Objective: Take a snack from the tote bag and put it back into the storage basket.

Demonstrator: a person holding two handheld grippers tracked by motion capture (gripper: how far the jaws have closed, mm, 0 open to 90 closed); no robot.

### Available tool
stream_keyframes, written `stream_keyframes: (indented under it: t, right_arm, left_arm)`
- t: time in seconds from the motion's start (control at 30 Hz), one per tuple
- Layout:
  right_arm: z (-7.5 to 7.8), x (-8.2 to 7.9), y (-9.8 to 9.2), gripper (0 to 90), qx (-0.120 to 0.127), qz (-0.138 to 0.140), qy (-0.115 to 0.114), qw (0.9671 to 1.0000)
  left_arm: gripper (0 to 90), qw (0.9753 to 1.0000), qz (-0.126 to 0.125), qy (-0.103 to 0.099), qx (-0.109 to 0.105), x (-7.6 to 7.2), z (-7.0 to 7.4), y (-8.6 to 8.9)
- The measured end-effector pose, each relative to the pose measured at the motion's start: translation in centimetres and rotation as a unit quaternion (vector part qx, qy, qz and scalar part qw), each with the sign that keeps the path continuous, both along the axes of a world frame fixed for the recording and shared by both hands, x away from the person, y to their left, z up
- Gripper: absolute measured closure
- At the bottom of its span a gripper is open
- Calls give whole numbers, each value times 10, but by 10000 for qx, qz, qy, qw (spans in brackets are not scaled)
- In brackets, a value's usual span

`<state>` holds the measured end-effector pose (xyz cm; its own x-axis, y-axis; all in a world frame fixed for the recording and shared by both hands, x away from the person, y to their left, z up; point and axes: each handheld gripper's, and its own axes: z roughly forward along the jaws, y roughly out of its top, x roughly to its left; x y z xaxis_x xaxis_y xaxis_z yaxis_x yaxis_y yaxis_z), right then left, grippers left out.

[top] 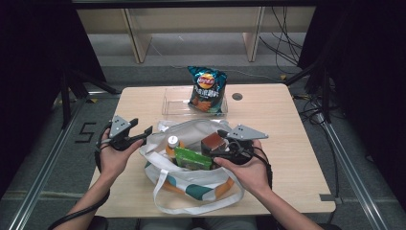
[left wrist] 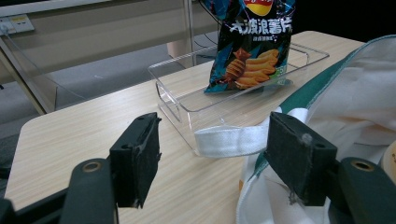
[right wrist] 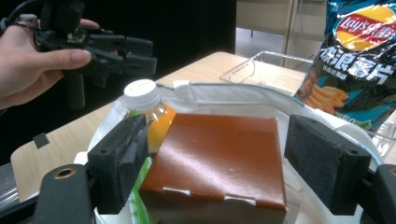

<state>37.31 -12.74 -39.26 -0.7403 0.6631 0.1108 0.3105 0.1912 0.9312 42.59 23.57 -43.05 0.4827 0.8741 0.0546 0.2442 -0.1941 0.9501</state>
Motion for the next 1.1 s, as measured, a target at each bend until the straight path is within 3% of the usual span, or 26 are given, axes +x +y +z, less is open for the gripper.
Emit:
stream_keyframes:
  t: [0.1, 0.13, 0.2, 0.3, 0.47, 0.63, 0.83, 0.87, 1.03, 1.07, 1.1]
  right_arm:
    - [-2, 0, 2, 218, -28, -11, 55, 10000]
    - [-3, 1, 2, 218, -56, -37, -47, 10000]
    - [-5, 0, 3, 218, -44, -57, 94, 9999]
    - [-8, 2, 3, 219, -169, -37, -43, 9998]
    - [-12, 1, 6, 225, -172, -82, 146, 9997]
    - [-13, 3, 5, 243, -301, -31, 0, 9995]
    - [-14, 2, 6, 288, -193, -35, 174, 9997]
    - [-15, 3, 6, 300, -204, 7, 83, 9998]
    - [-14, 0, 5, 370, -248, -74, 60, 9996]
    - [-14, 2, 4, 379, -286, -38, -118, 9995]
    - [-14, 2, 4, 384, -310, -6, -104, 9995]
  left_arm:
    - [341, 10000, 2, -10, -3, 0, 0, 0]
    - [341, 10000, 2, -8, -3, 0, 0, 0]
    - [341, 10000, 2, -5, -1, 0, 0, 0]
    - [341, 10000, -5, -4, 1, 0, 0, 0]
    - [341, 10000, 0, -5, 1, 0, 0, 0]
    - [341, 10000, -3, -4, -2, 0, 0, 0]
    - [341, 10000, -4, -1, 9, 0, 0, 0]
    - [341, 10000, -3, 5, 14, 0, 0, 0]
    - [341, 10000, 3, -6, 12, 0, 0, 0]
    - [341, 10000, 3, -9, 12, 0, 0, 0]
    - [341, 10000, 4, -6, 15, 0, 0, 0]
